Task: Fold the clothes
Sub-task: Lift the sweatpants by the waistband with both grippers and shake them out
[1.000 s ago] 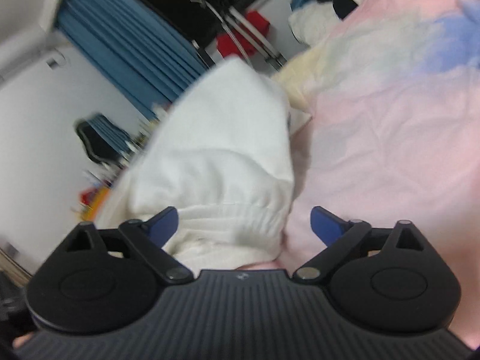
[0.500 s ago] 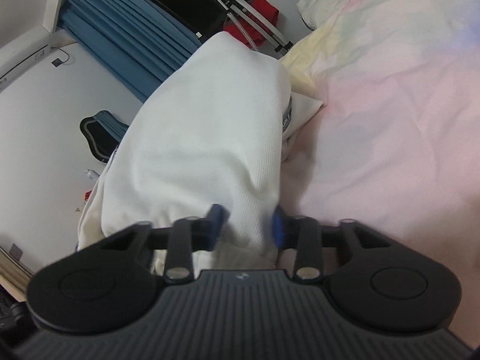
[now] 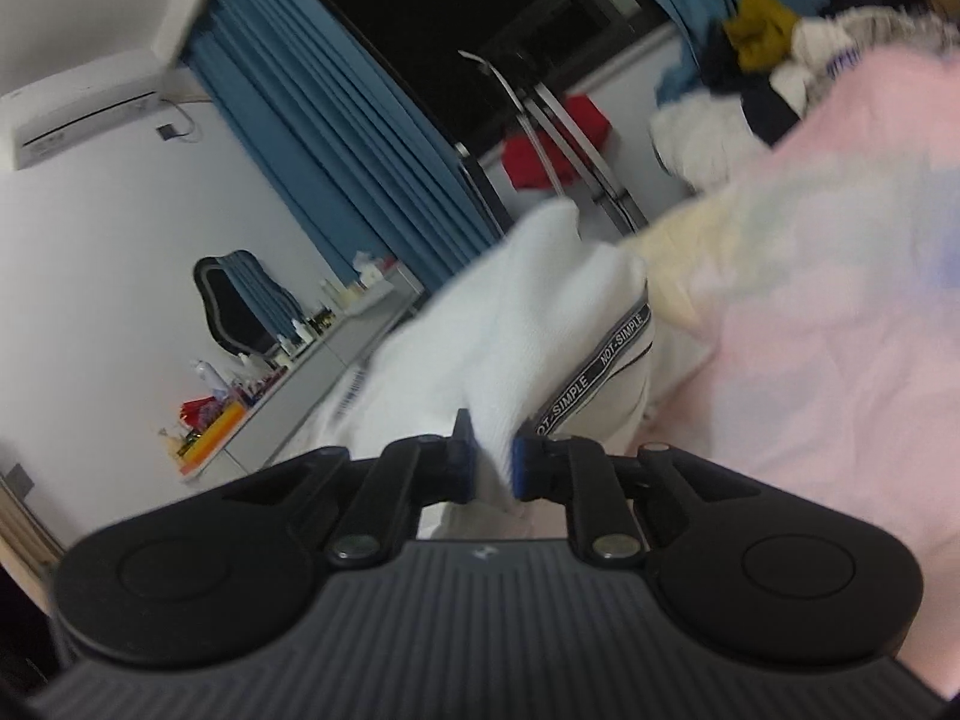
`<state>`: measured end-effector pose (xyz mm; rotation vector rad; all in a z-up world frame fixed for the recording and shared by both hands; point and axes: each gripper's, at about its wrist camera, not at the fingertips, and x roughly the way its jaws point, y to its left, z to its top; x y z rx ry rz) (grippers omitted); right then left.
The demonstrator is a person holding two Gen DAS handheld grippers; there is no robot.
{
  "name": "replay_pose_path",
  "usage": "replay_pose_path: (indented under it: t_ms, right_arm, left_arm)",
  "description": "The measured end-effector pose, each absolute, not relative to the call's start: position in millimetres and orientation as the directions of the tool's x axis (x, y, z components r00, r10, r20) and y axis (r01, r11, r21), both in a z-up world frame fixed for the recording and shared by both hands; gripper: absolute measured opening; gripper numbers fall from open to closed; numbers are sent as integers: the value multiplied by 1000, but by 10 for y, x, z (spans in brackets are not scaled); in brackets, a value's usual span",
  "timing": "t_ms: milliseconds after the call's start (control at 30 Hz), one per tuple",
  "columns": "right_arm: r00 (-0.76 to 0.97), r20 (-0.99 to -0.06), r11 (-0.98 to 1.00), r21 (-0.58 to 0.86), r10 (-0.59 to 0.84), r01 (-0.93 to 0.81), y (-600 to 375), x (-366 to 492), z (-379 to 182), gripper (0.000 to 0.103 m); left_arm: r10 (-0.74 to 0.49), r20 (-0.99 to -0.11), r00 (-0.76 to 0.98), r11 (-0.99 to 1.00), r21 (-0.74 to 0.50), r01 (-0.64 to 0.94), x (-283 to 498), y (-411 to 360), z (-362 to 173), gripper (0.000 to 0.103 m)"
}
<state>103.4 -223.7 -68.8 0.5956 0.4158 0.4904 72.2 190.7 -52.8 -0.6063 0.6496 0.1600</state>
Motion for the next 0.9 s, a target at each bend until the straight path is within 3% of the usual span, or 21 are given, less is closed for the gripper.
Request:
replay_pose_path:
  t_ms: [167, 367, 467, 533, 600, 700, 767, 833, 900]
  right_arm:
    - [818, -278, 757, 599, 504, -263, -2331, 589, -612, 13]
    - [748, -529, 854, 512, 400, -95, -2253, 506, -1178, 12]
    - [733, -554, 849, 526, 395, -60, -2267, 551, -1321, 12]
    - [744, -538, 847, 526, 395, -70, -2284, 559, -1286, 12]
    - [752, -527, 846, 528, 397, -77, -2288, 554, -1255, 12]
    - [747, -527, 833, 549, 406, -66, -2310, 512, -1253, 12]
    - [744, -526, 821, 569, 412, -52, -2335, 503, -1266, 12]
    - [741, -524, 801, 597, 421, -33, -2369, 496, -1300, 12]
    - [738, -521, 783, 622, 429, -17, -2402, 491, -1322, 12]
  left_arm:
    - [-114, -623, 774, 769, -549, -328, 654, 2066, -619, 11]
    - [-142, -688, 712, 740, -551, -385, 627, 2189, -814, 15]
    - [-144, -705, 695, 750, -536, -388, 593, 2203, -818, 31]
    - [-149, -710, 688, 751, -534, -389, 549, 2205, -801, 50]
    - [-172, -704, 689, 732, -559, -389, 472, 2204, -782, 55]
    - [-257, -661, 705, 664, -651, -368, 338, 2266, -801, 61]
    - [-329, -598, 730, 580, -738, -344, 264, 2340, -847, 65]
    - [-386, -517, 764, 492, -816, -304, 224, 2391, -904, 76]
    - [-414, -448, 792, 427, -864, -266, 225, 2423, -949, 78]
